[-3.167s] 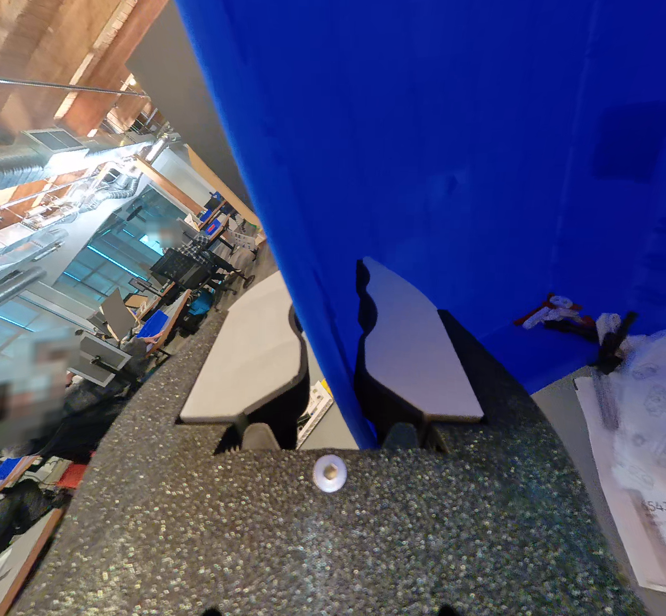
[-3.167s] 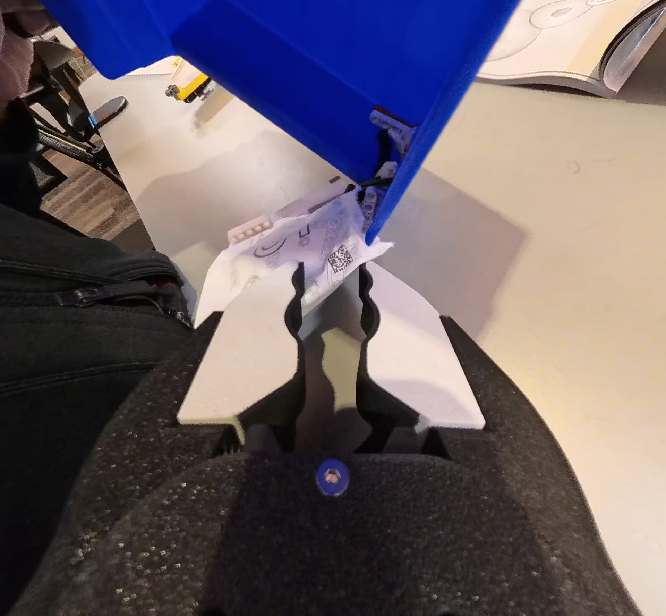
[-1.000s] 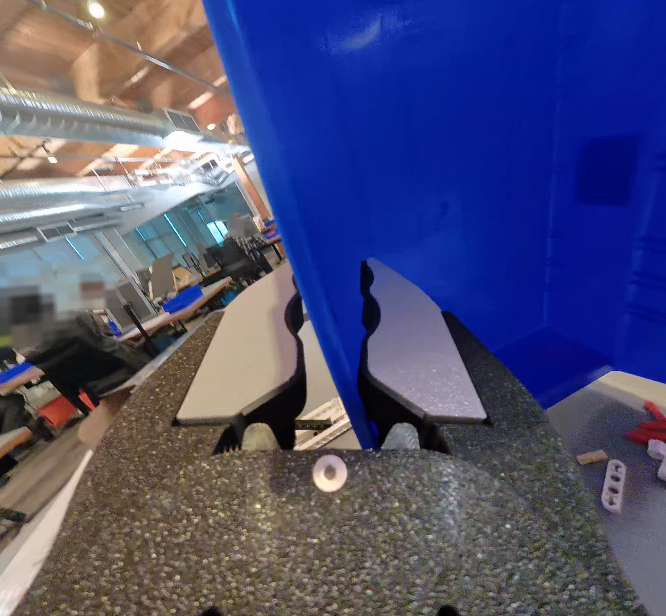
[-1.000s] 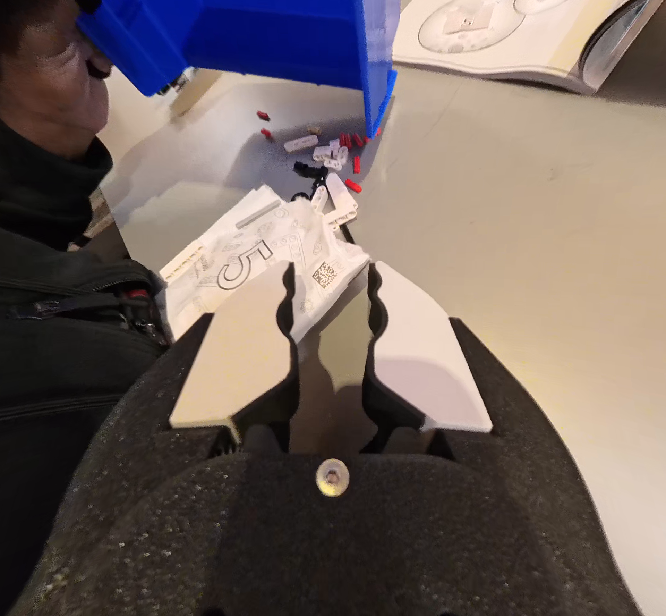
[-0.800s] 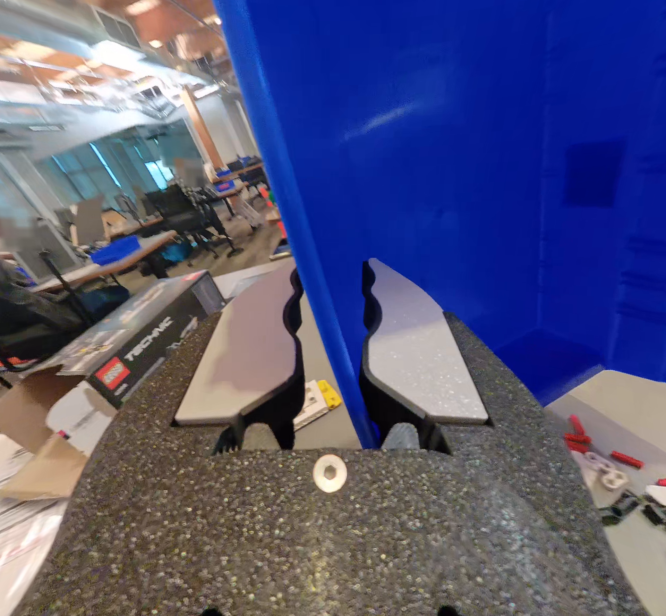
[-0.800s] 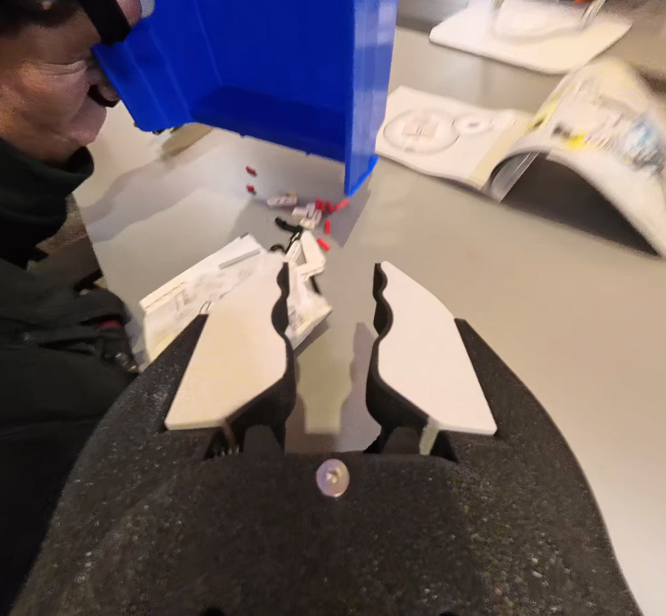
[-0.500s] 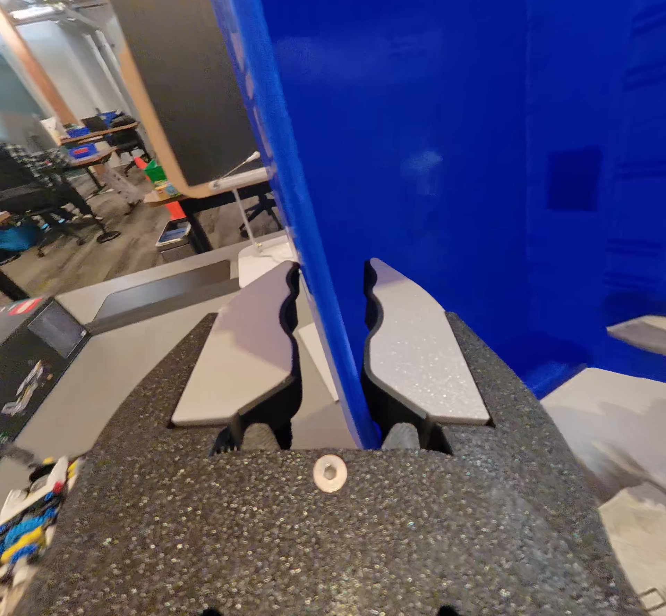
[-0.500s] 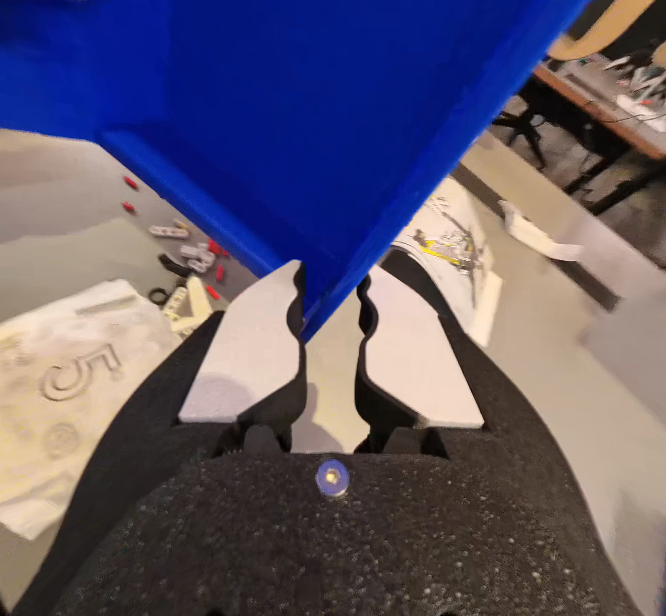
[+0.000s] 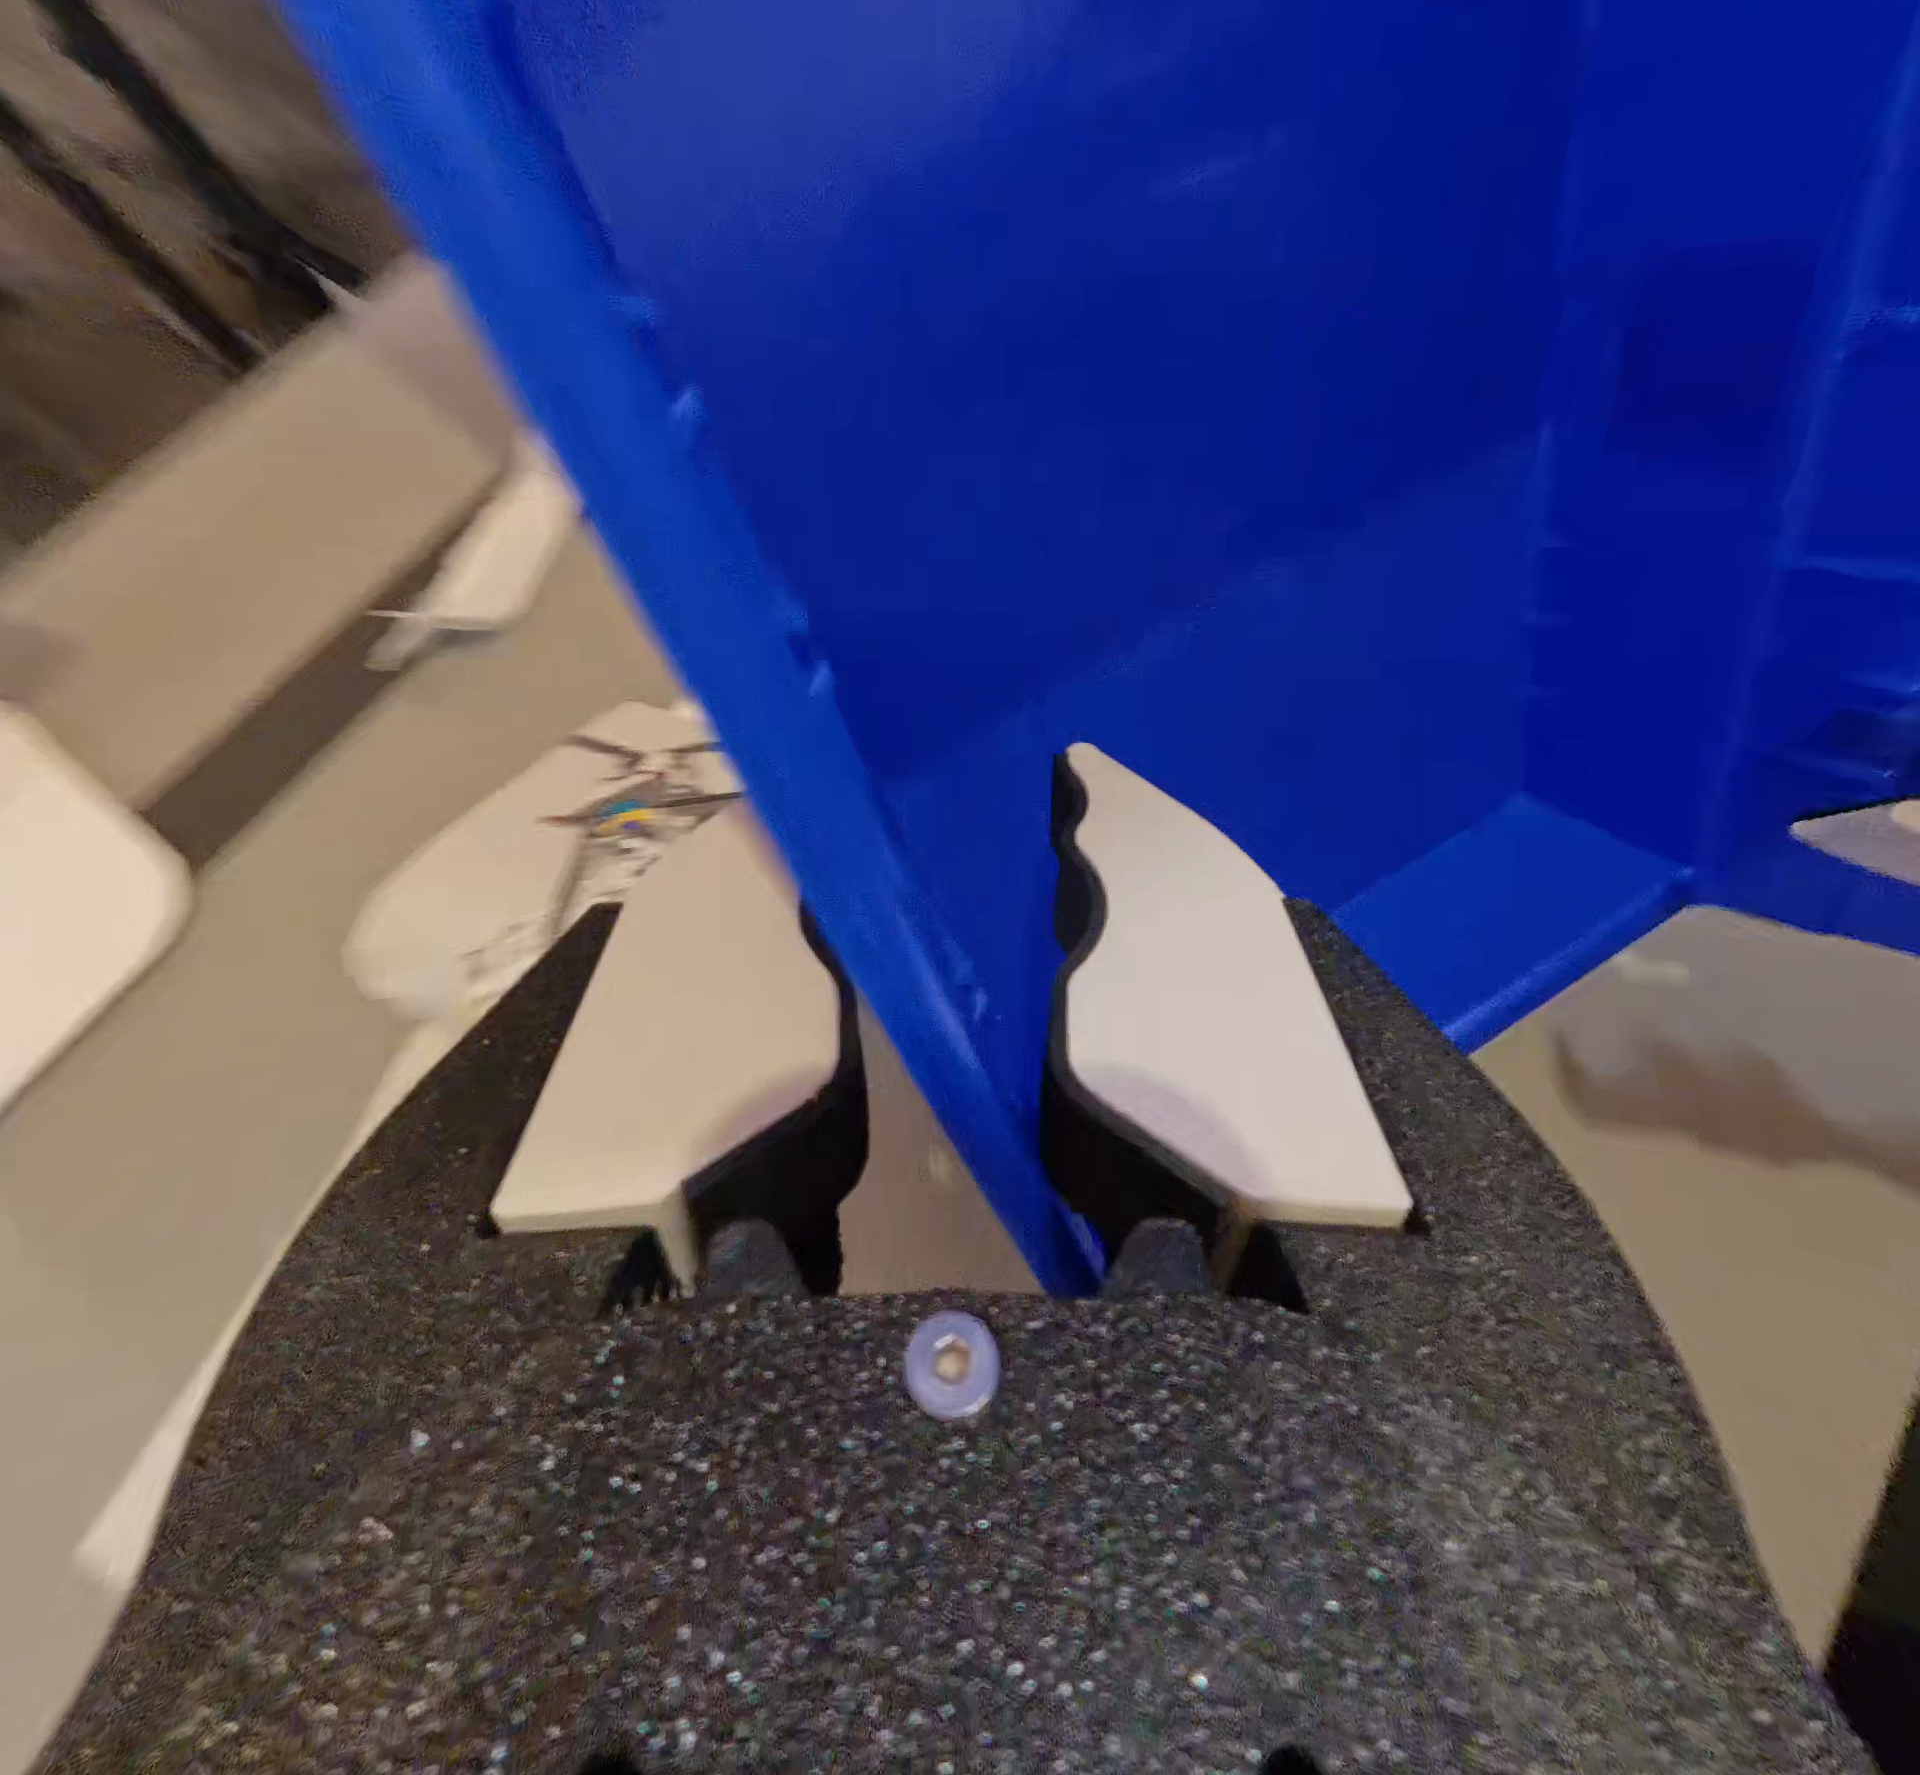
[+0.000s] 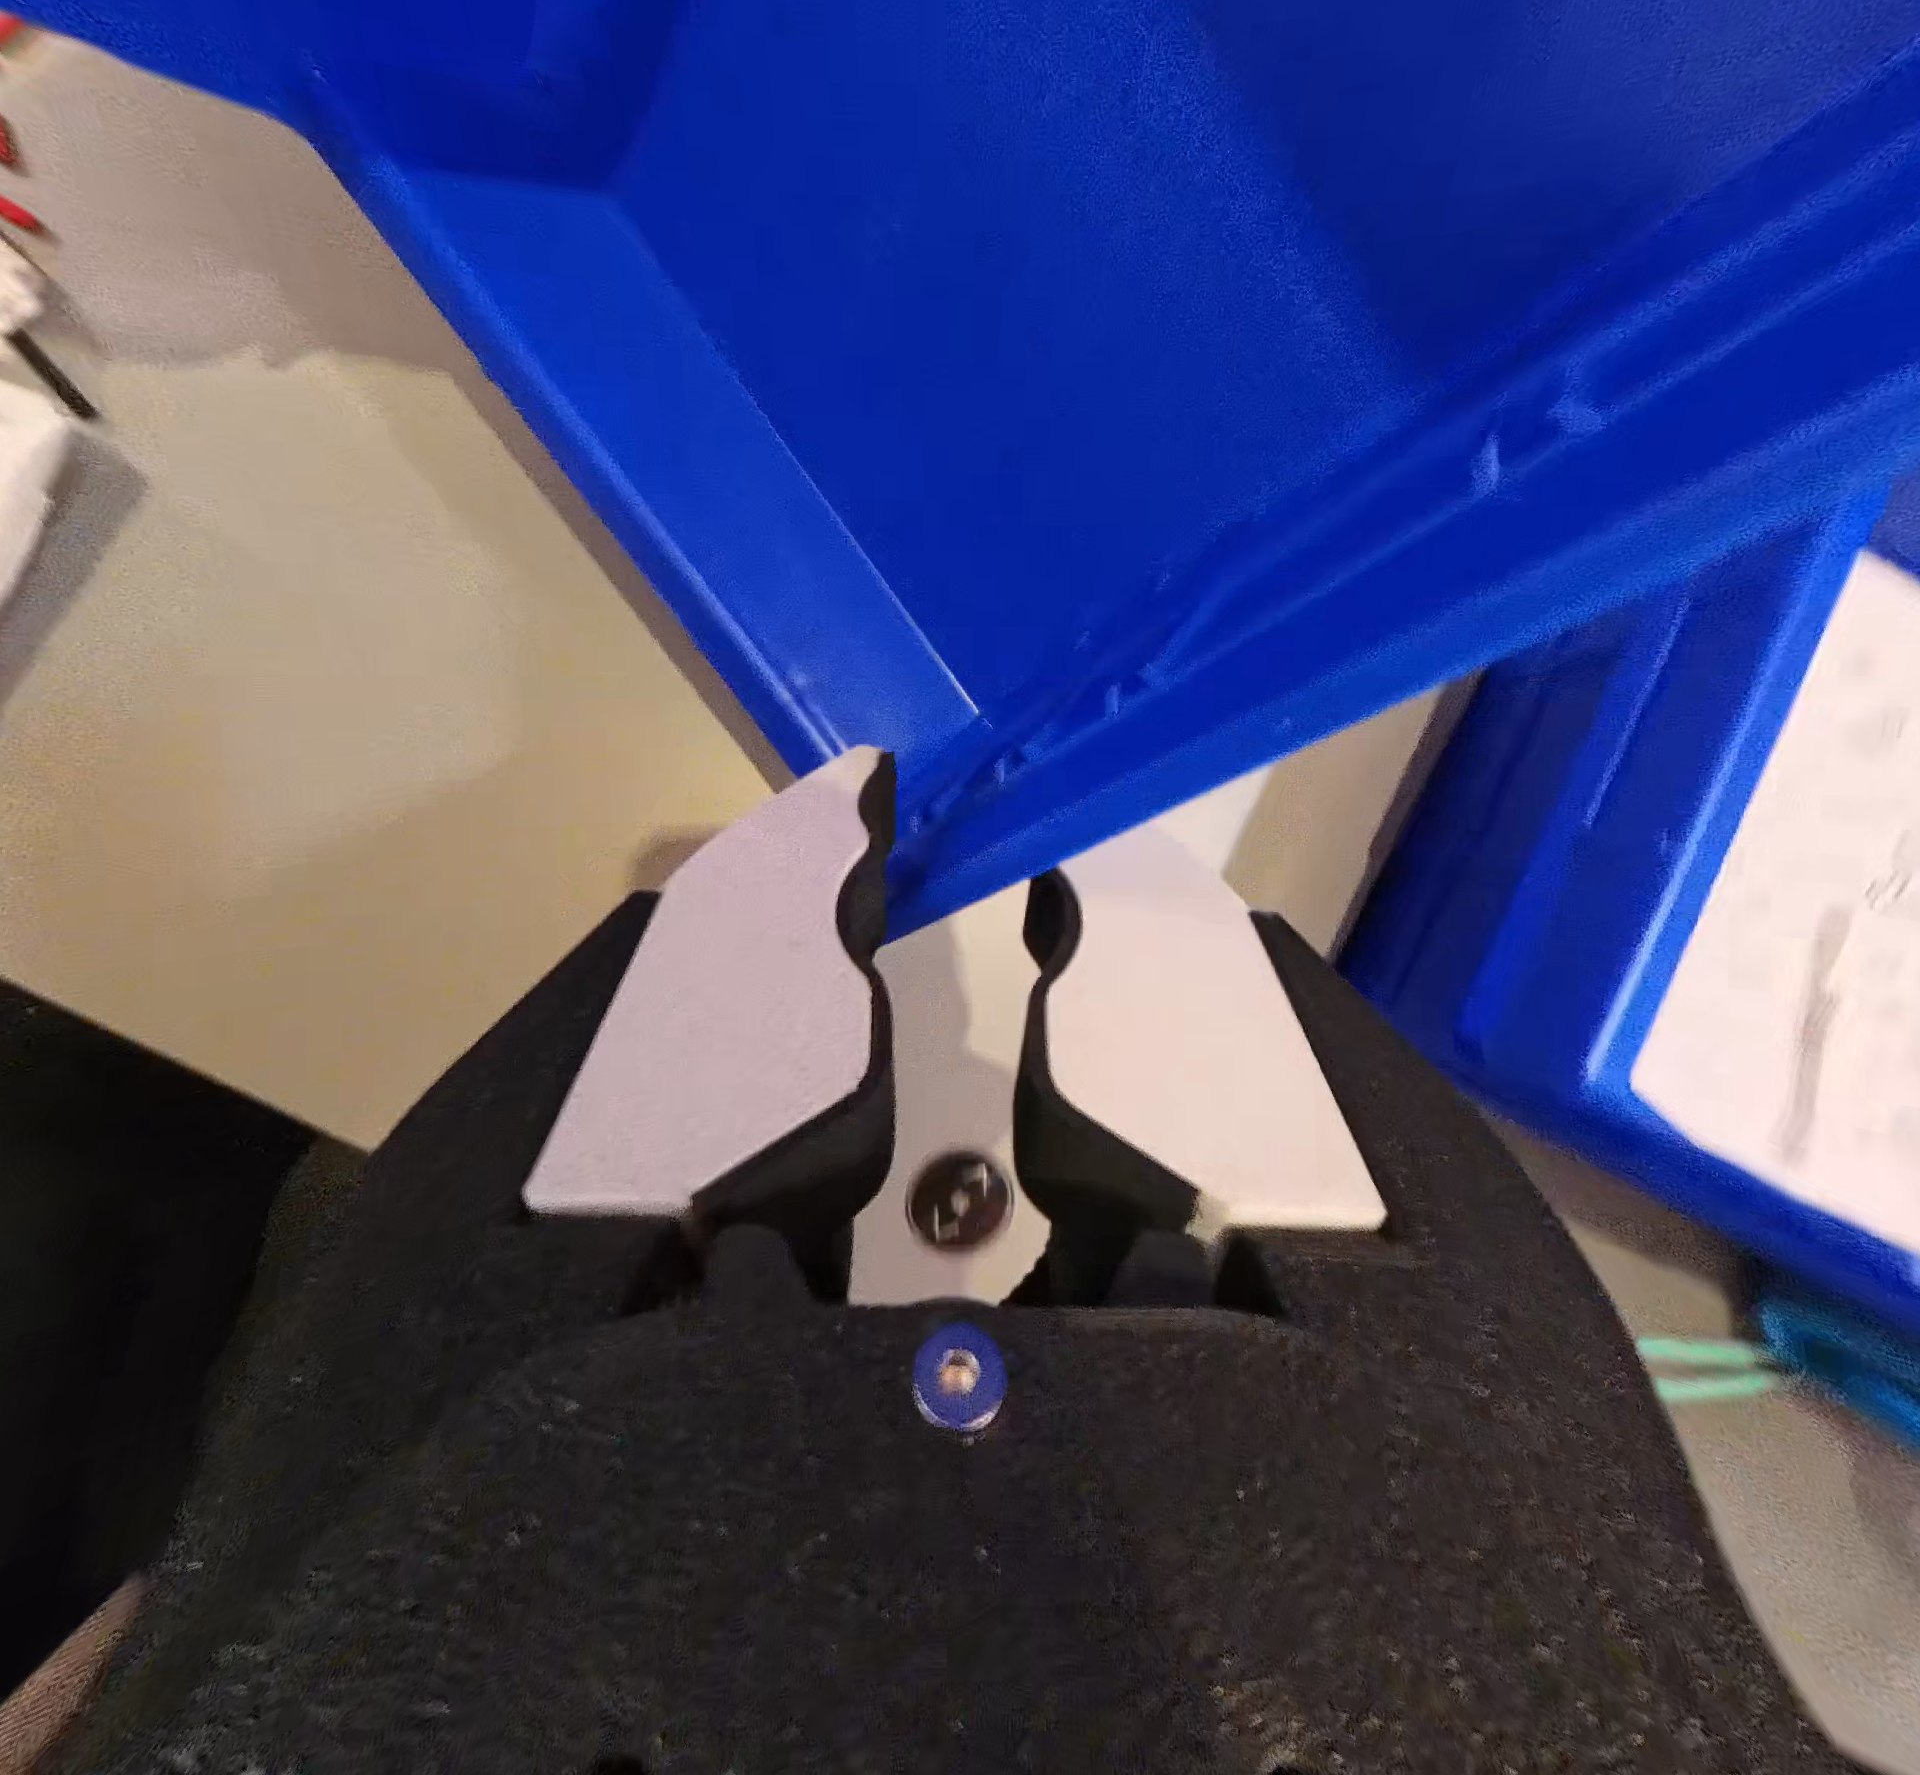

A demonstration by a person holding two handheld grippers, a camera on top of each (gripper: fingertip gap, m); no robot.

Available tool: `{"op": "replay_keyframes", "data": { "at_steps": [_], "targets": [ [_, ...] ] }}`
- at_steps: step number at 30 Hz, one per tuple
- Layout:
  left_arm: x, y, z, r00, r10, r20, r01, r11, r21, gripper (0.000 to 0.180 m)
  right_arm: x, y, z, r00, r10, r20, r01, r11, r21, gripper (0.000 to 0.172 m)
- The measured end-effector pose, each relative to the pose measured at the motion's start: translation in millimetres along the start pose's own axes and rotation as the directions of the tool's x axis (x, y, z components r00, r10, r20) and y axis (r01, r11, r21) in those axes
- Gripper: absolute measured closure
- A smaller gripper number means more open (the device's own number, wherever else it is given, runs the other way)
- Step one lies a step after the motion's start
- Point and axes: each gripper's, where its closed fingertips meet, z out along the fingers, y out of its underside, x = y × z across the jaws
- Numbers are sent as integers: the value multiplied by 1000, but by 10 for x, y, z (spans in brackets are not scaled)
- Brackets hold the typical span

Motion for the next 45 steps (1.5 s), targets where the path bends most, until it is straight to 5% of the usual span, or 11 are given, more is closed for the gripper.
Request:
{"op": "replay_keyframes", "data": {
  "at_steps": [4, 10, 24, 30, 34, 37, 41, 45],
  "targets": [
    [392, 201, 672, 981, -106, -164, 73, 978, -195, 152, 281, 439, -36, 993, 115, 11, -114, 991, -72, 150],
    [346, 216, 1180, 980, -150, -132, 114, 961, -253, 147, 426, 456, 177, 970, 201, 136, -194, 979, -64, 147],
    [22, 488, 1202, 951, -305, -49, 282, 922, -263, 138, 673, 75, 411, 975, 198, 101, -192, 979, -67, 152],
    [-35, 434, 1152, 951, -300, -71, 277, 932, -233, 113, 788, -42, 443, 985, 173, 20, -173, 985, 9, 152],
    [-120, 291, 872, 972, -227, -58, 217, 966, -139, 88, 819, -171, 253, 988, 112, -106, -101, 989, 104, 147],
    [-17, 140, 385, 976, -165, -139, 163, 986, -23, 86, 738, -275, -23, 979, 46, -201, -10, 984, 177, 143],
    [237, 259, -751, 963, -1, -271, 36, 992, 124, 87, 254, -351, -406, 967, -95, -237, 161, 947, 278, 142],
    [63, 827, -1888, 978, 69, -197, -26, 977, 211, 90, -546, -267, -538, 954, -266, -140, 299, 886, 355, 142]
  ]
}}
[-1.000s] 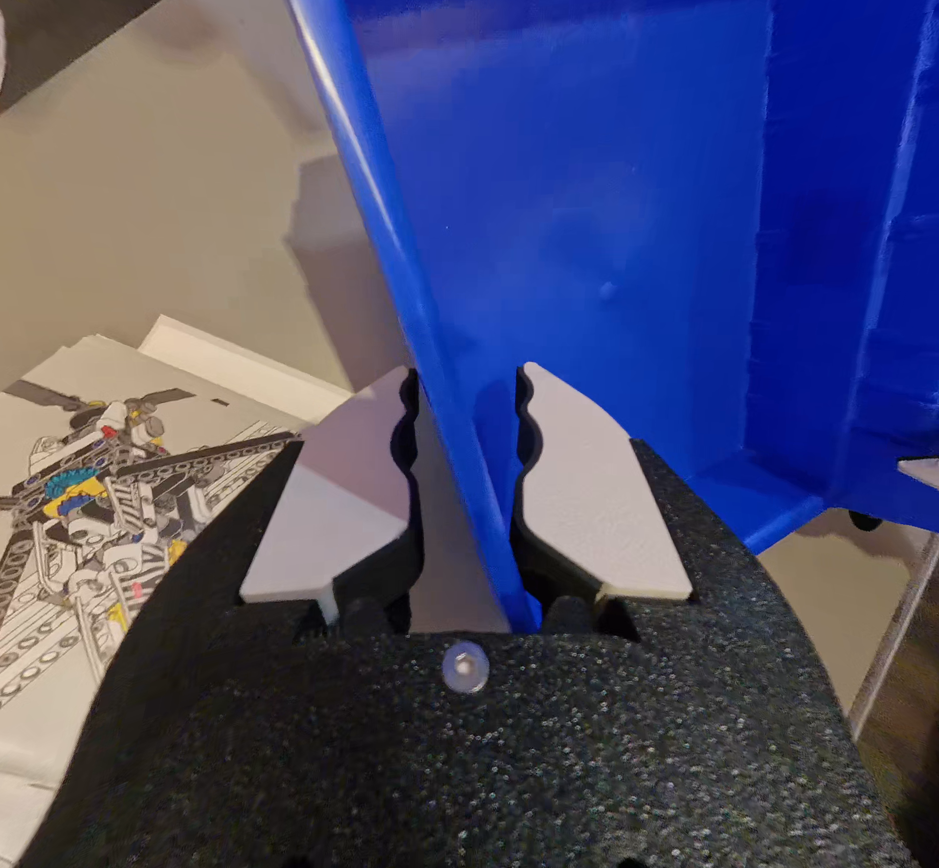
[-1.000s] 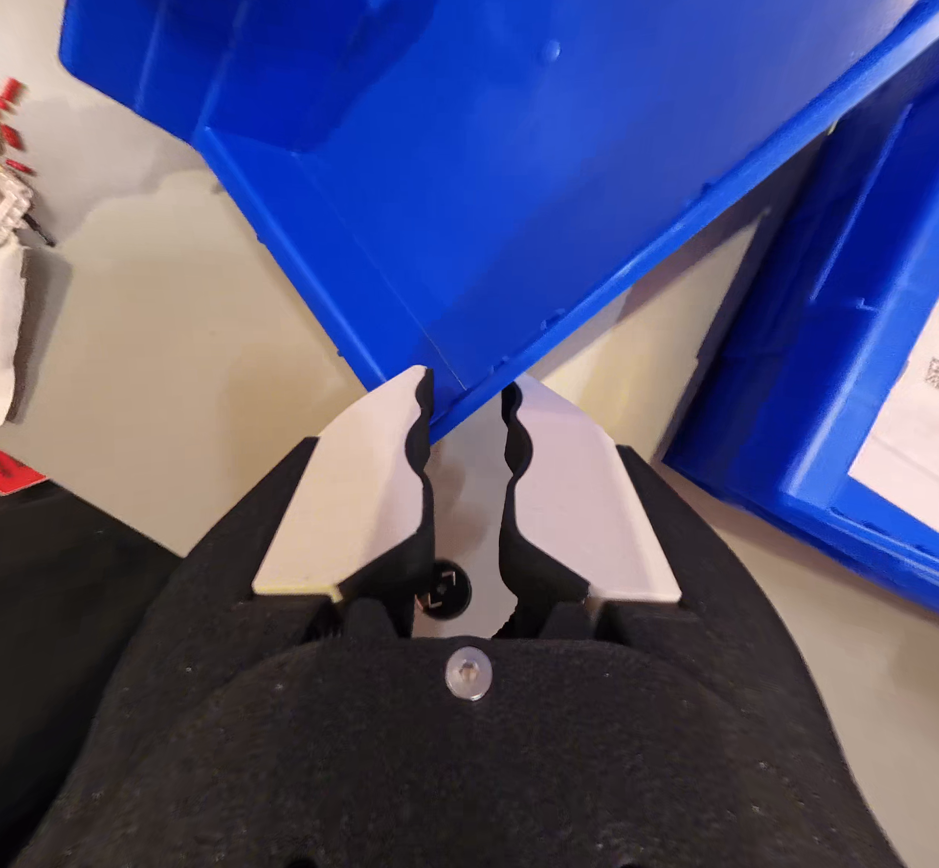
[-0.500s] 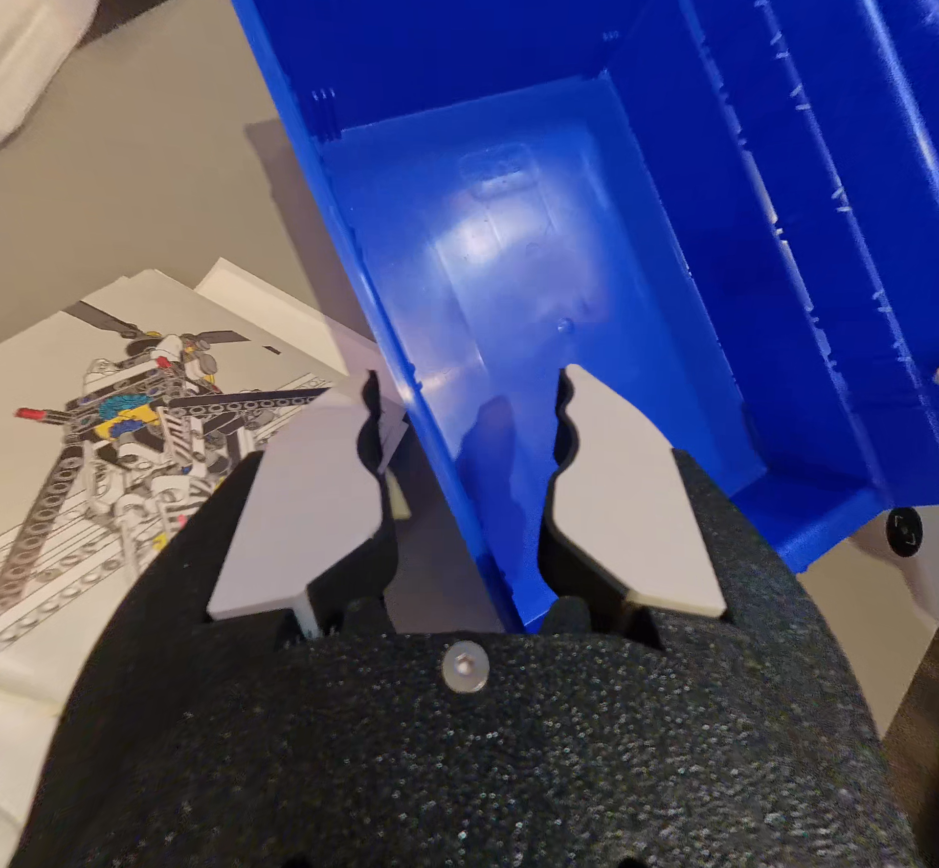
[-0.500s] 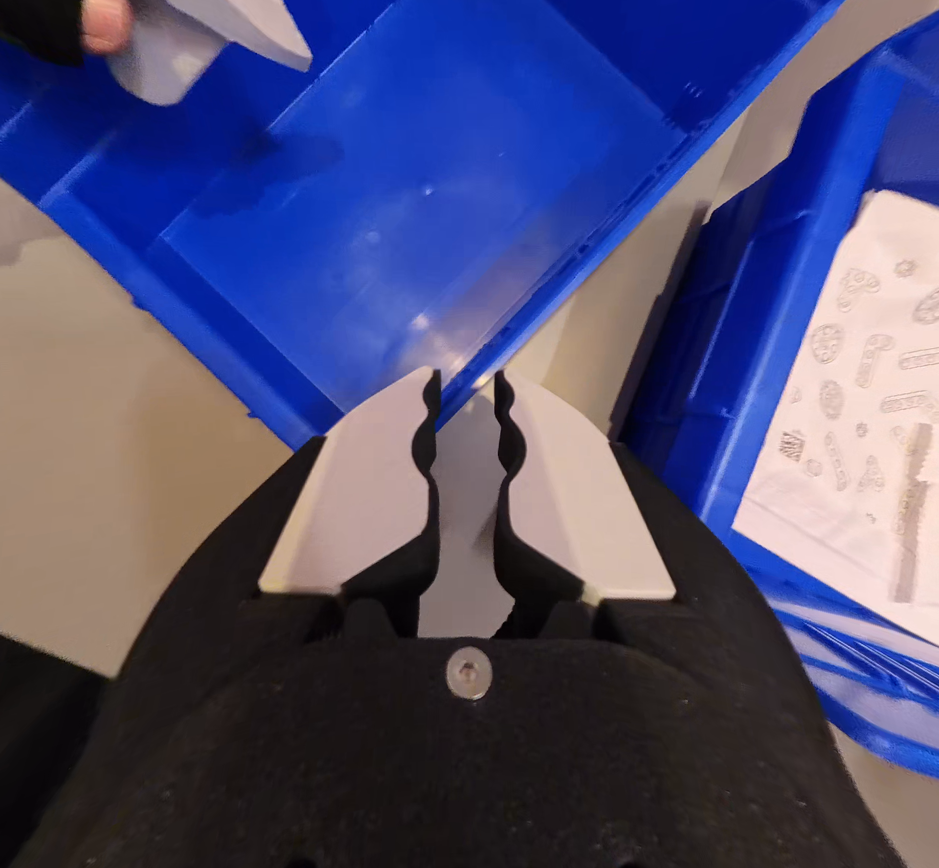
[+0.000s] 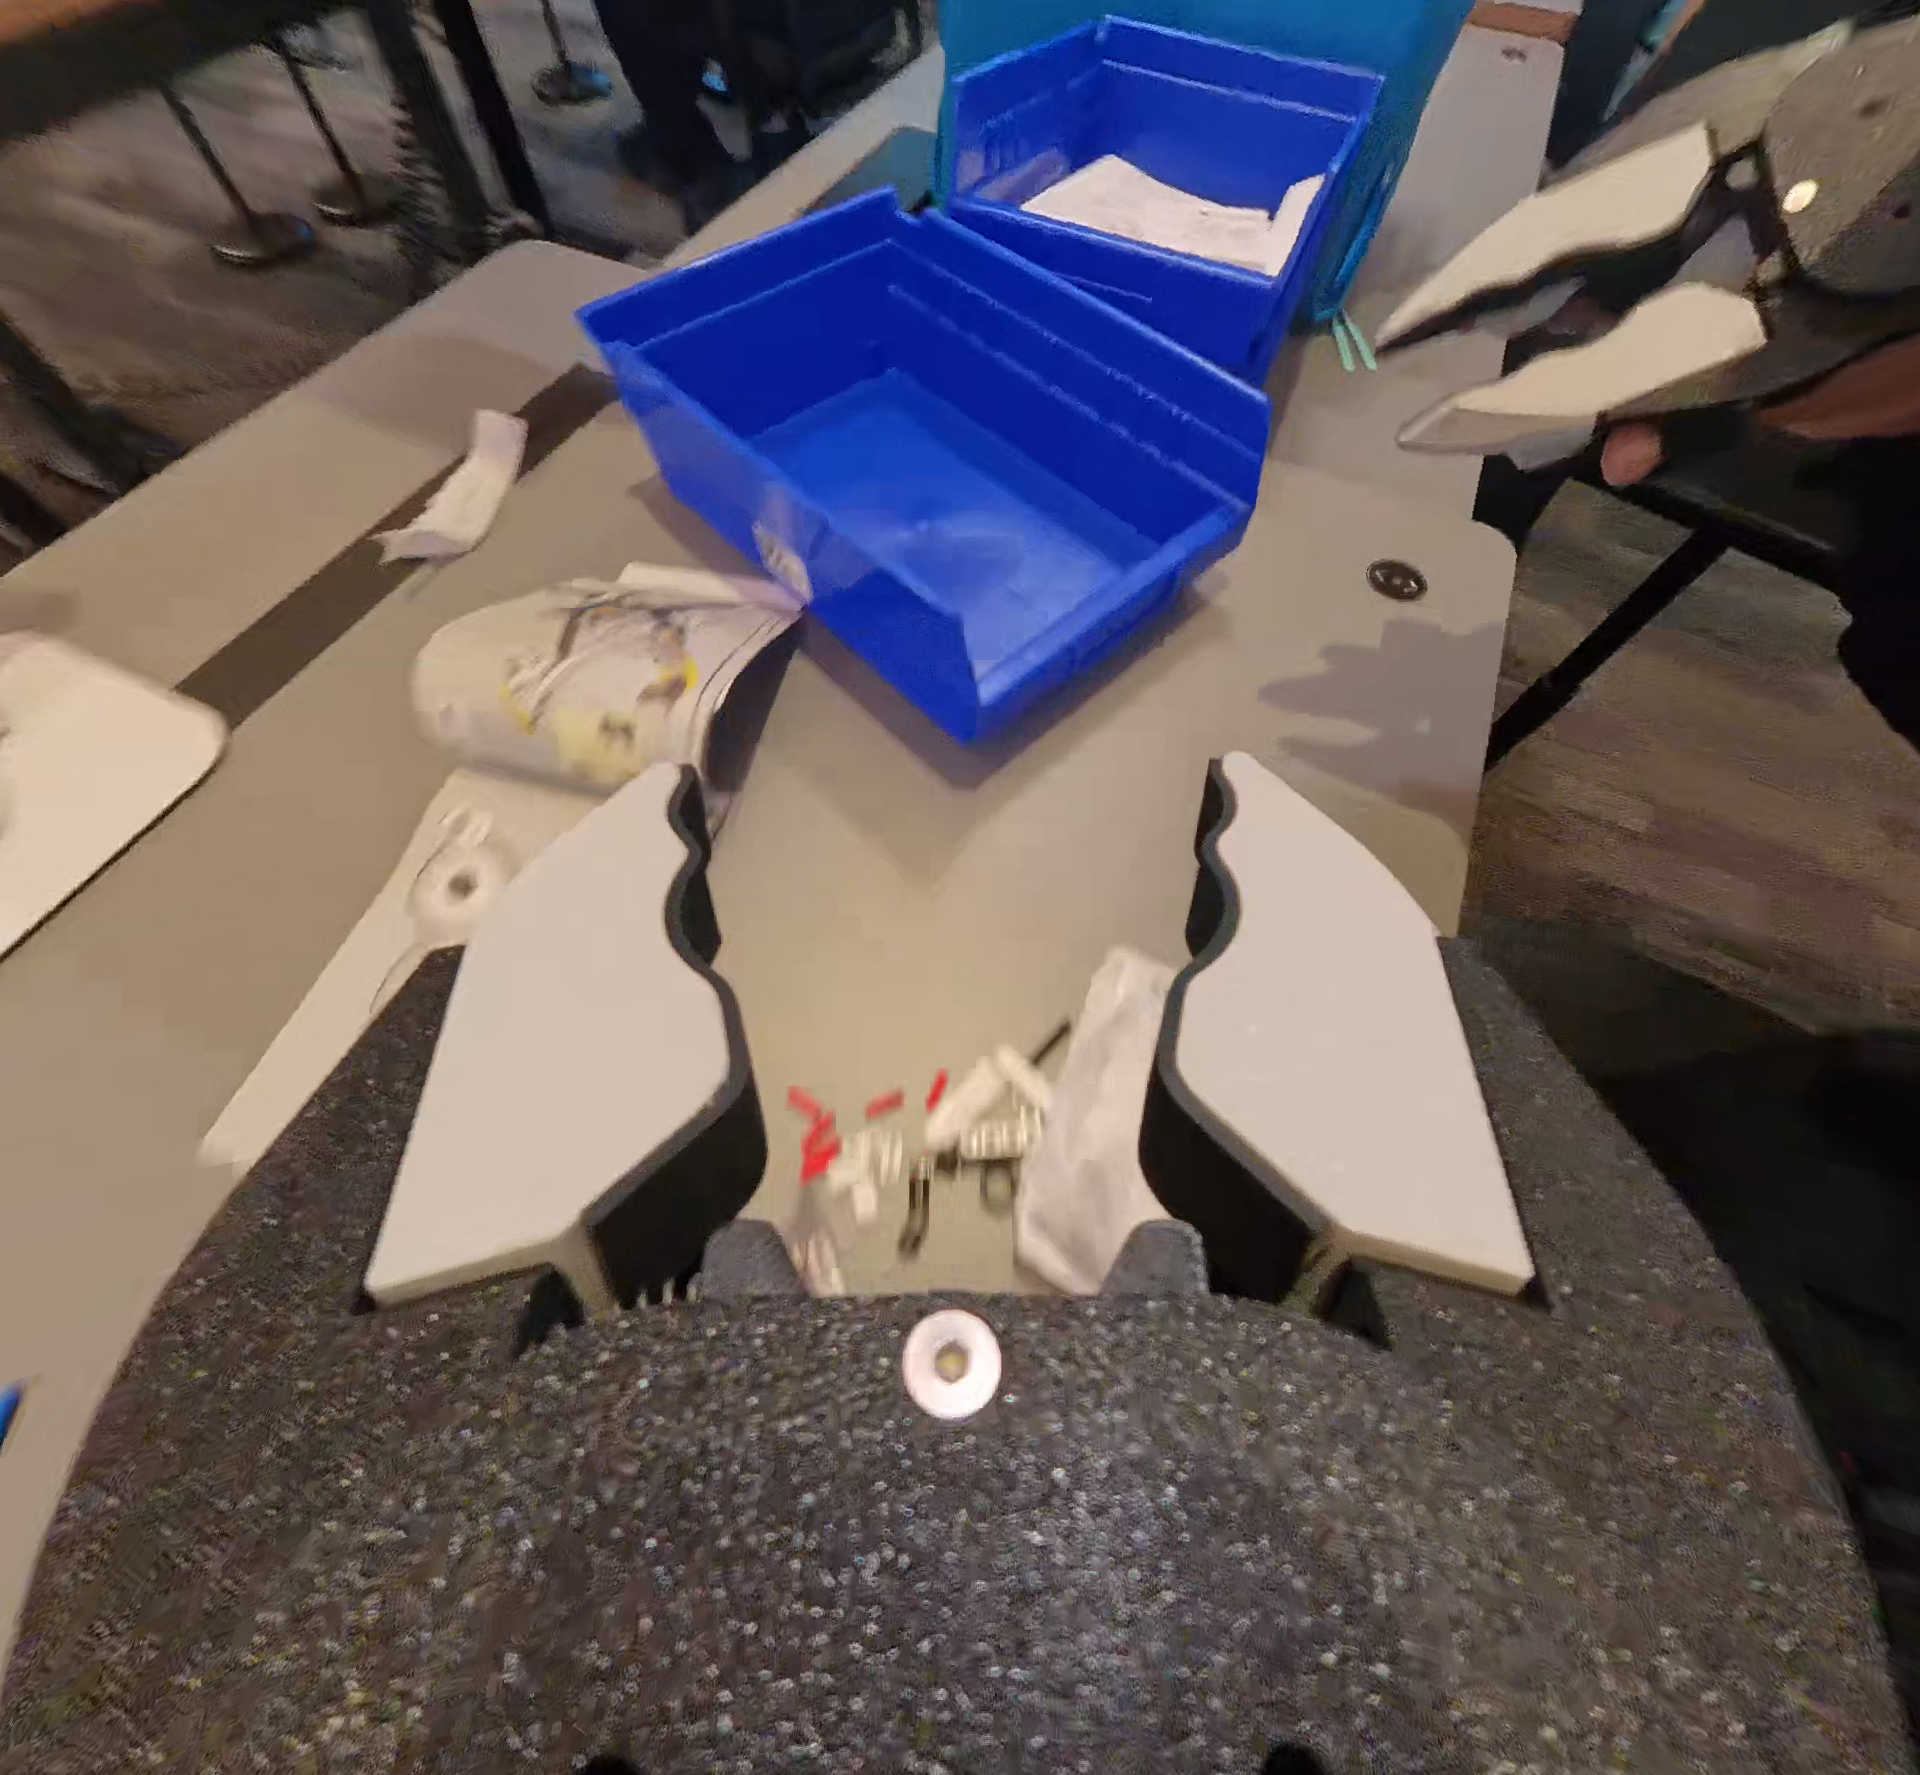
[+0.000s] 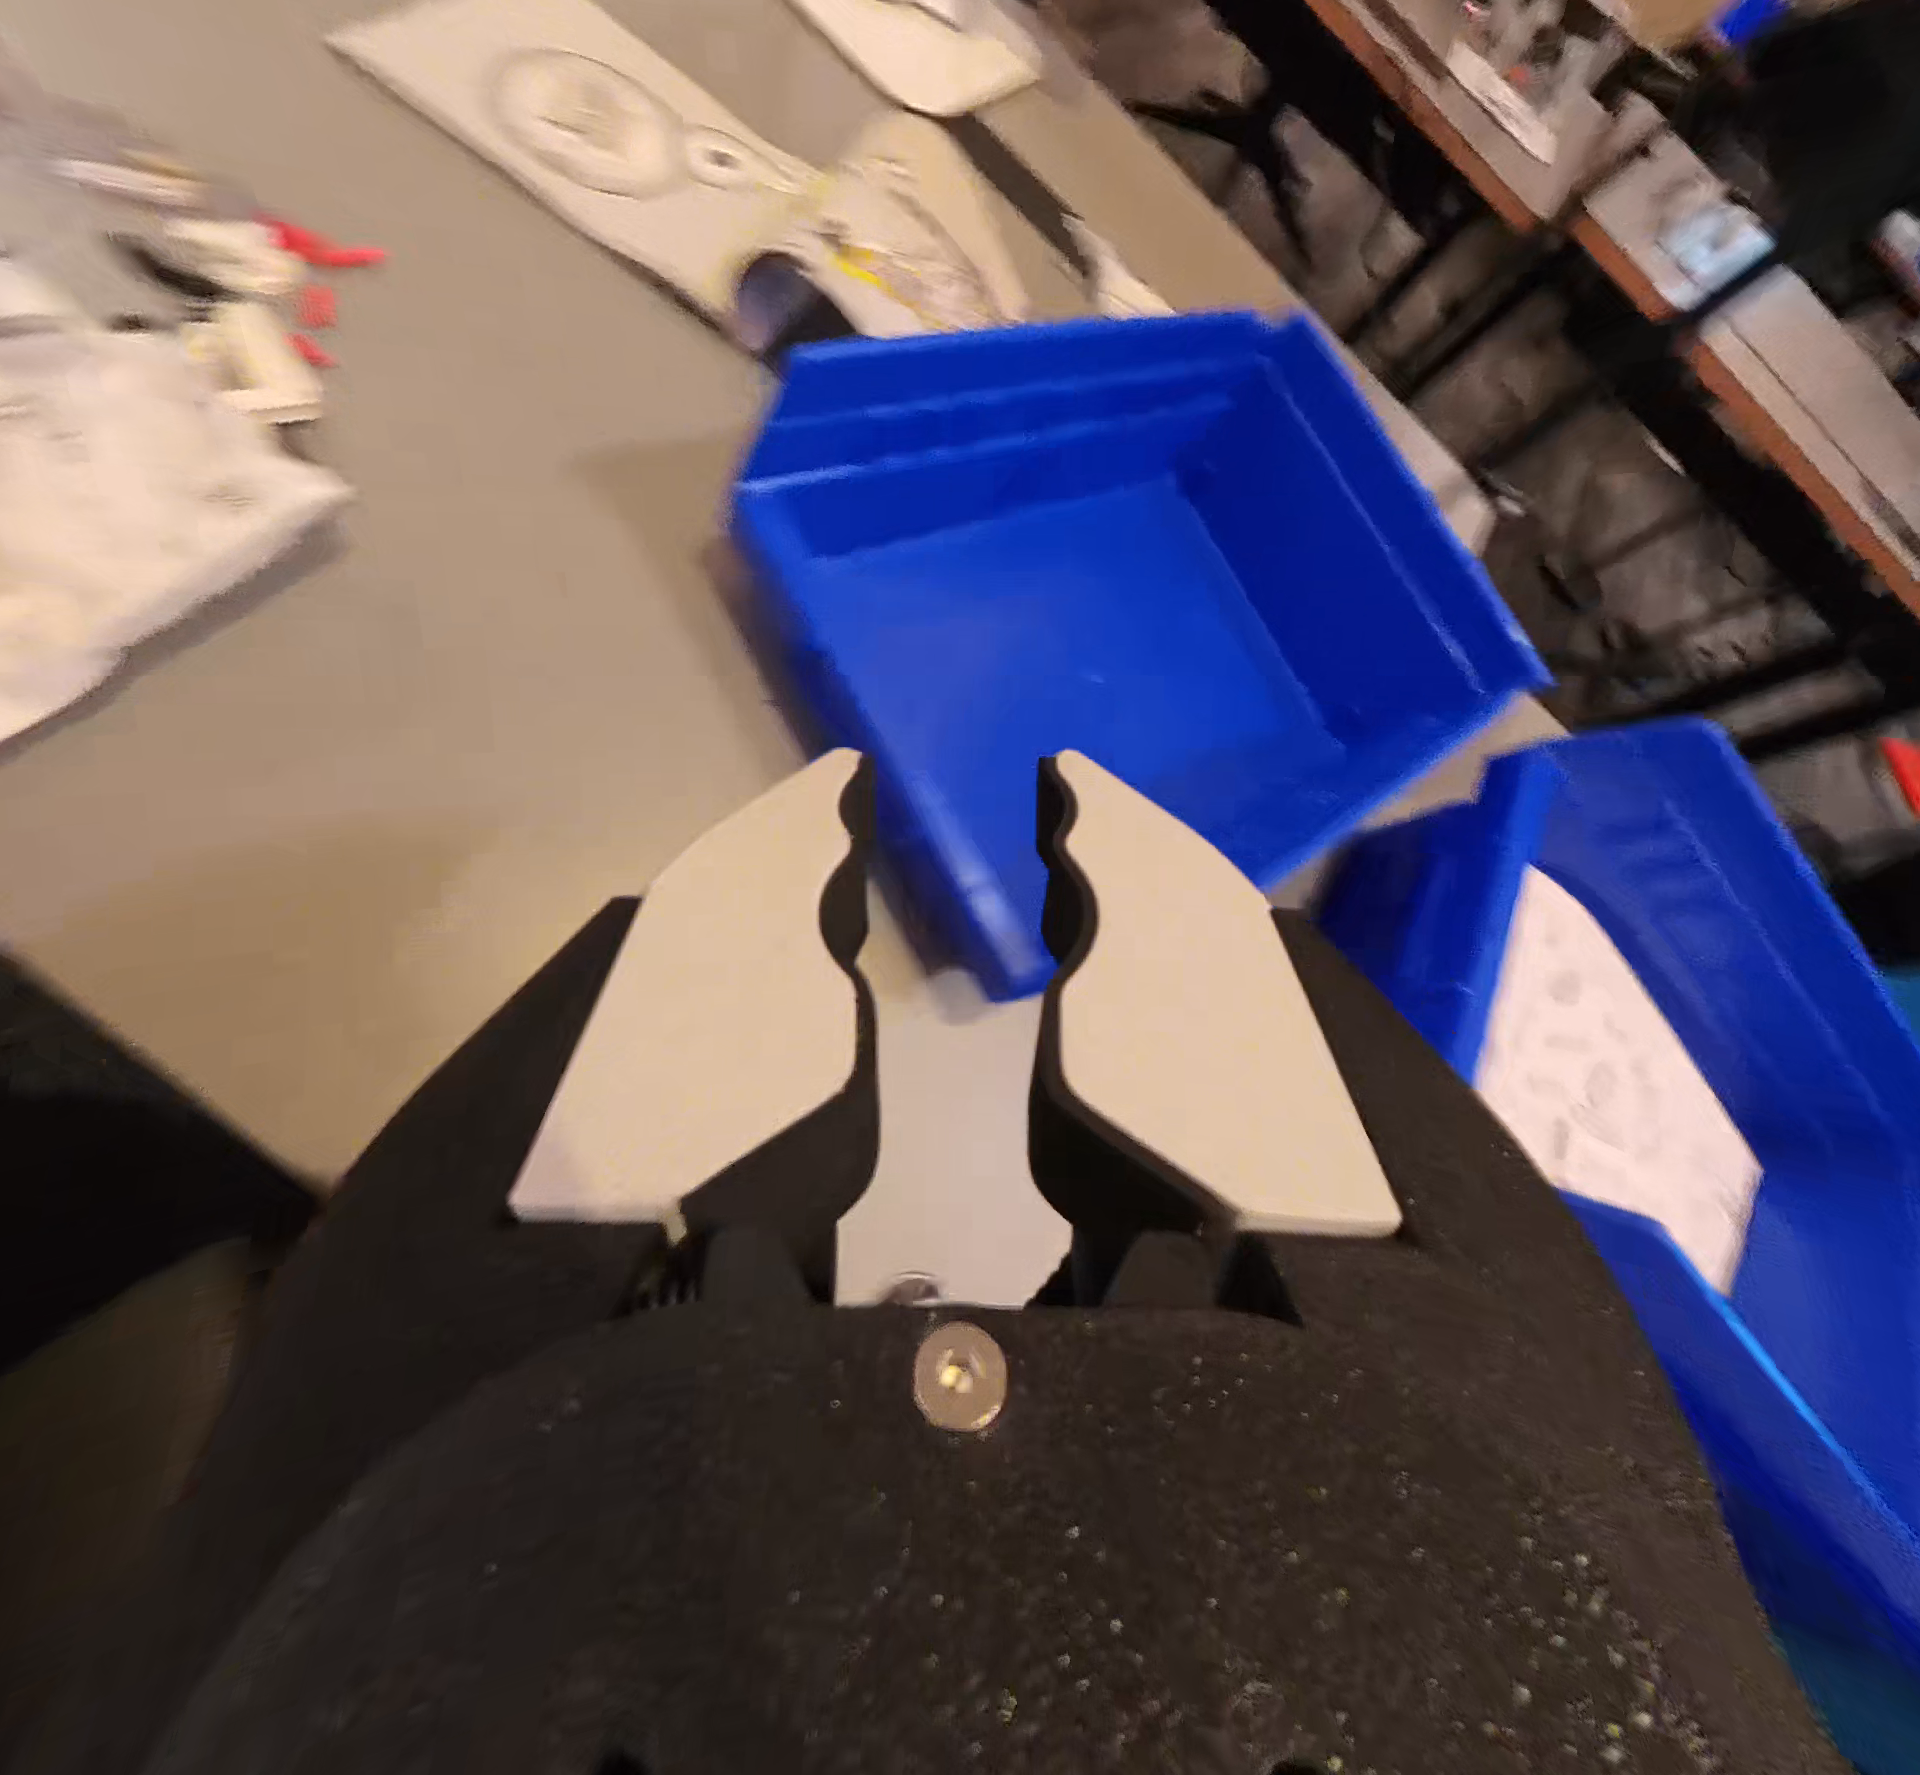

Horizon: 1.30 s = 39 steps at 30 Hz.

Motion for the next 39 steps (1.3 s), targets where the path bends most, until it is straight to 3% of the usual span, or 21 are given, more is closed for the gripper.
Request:
{"op": "replay_keyframes", "data": {
  "at_steps": [3, 6, 13, 22, 30, 39],
  "targets": [
    [-30, 336, -776, 994, -97, 56, 91, 992, 89, 94, -638, -46, 26, 985, -62, 159, 58, 998, 28, 142],
    [-4, 710, -1347, 974, -192, 121, 170, 971, 169, 96, -1134, -115, 75, 958, -111, 264, 101, 994, 51, 142],
    [467, 1427, -2148, 934, -268, 238, 194, 937, 292, 97, -1992, -314, 33, 902, -157, 402, 129, 987, 96, 142],
    [1431, 2396, -2702, 872, -381, 308, 283, 905, 317, 98, -3025, -130, -554, 833, -213, 510, 156, 976, 153, 142],
    [2249, 3336, -3142, 757, -514, 403, 390, 851, 352, 100, -3679, 203, -1016, 784, -189, 592, 120, 981, 154, 143],
    [2847, 4433, -3152, 589, -672, 450, 563, 740, 369, 100, -4251, 670, -1274, 753, -94, 651, 46, 995, 90, 143]
  ]
}}
